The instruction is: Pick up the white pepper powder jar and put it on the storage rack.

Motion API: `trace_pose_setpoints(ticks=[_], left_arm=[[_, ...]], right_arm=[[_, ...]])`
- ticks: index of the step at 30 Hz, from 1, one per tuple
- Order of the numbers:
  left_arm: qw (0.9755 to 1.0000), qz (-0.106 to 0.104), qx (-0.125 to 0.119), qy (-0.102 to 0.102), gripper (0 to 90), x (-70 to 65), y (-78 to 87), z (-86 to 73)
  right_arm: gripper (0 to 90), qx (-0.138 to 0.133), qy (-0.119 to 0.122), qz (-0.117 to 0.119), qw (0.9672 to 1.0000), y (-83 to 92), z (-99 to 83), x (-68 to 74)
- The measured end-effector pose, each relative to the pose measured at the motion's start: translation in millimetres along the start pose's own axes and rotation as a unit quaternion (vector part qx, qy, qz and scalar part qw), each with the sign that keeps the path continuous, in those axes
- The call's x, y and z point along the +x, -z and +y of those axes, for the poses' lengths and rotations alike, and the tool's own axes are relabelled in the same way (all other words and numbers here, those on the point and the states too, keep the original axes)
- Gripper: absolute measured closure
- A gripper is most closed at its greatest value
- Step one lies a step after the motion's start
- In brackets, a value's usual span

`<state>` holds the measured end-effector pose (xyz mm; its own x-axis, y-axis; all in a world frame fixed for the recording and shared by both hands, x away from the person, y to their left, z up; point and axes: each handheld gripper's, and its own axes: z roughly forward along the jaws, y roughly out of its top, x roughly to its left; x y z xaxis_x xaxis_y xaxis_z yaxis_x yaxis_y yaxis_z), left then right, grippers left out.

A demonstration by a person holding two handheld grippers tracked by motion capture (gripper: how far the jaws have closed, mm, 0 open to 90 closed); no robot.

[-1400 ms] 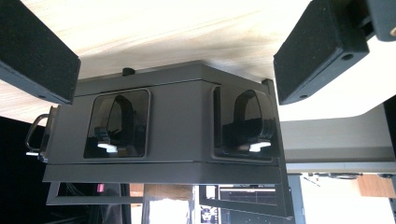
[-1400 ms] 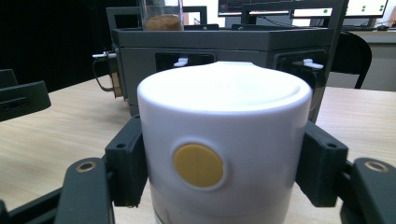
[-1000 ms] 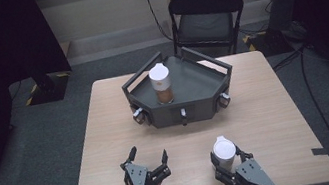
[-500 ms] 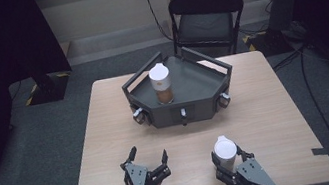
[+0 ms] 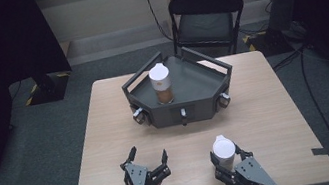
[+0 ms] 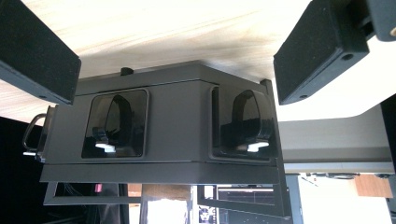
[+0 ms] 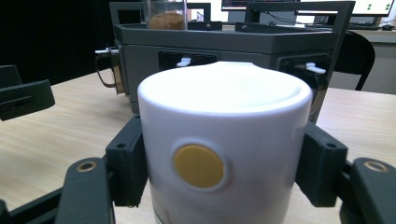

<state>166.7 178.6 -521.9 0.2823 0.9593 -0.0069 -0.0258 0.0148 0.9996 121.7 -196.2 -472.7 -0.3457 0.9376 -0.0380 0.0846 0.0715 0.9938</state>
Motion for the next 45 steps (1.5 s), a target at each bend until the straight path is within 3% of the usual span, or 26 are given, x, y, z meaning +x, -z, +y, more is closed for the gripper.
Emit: trace_pose_setpoints(ticks=[21,26,29,45], left_arm=[[1.0,0.0,0.0,0.0,0.0,0.0,0.0,0.0],[1.0,0.0,0.0,0.0,0.0,0.0,0.0,0.0],[1.0,0.0,0.0,0.0,0.0,0.1,0.0,0.0],[1.0,-0.001,0.0,0.0,0.0,0.3,0.1,-0.1]], right_arm=[[30.1,0.001,0.007,0.023,0.9997,-0.7,20.2,-14.7],[30.1,-0.001,-0.013,0.04,0.9991,-2.6,26.3,-23.7],[30.1,0.002,0.002,0.039,0.9992,-4.2,31.7,-22.6],[30.1,0.002,0.005,0.059,0.9983,-18.4,53.7,-33.2]])
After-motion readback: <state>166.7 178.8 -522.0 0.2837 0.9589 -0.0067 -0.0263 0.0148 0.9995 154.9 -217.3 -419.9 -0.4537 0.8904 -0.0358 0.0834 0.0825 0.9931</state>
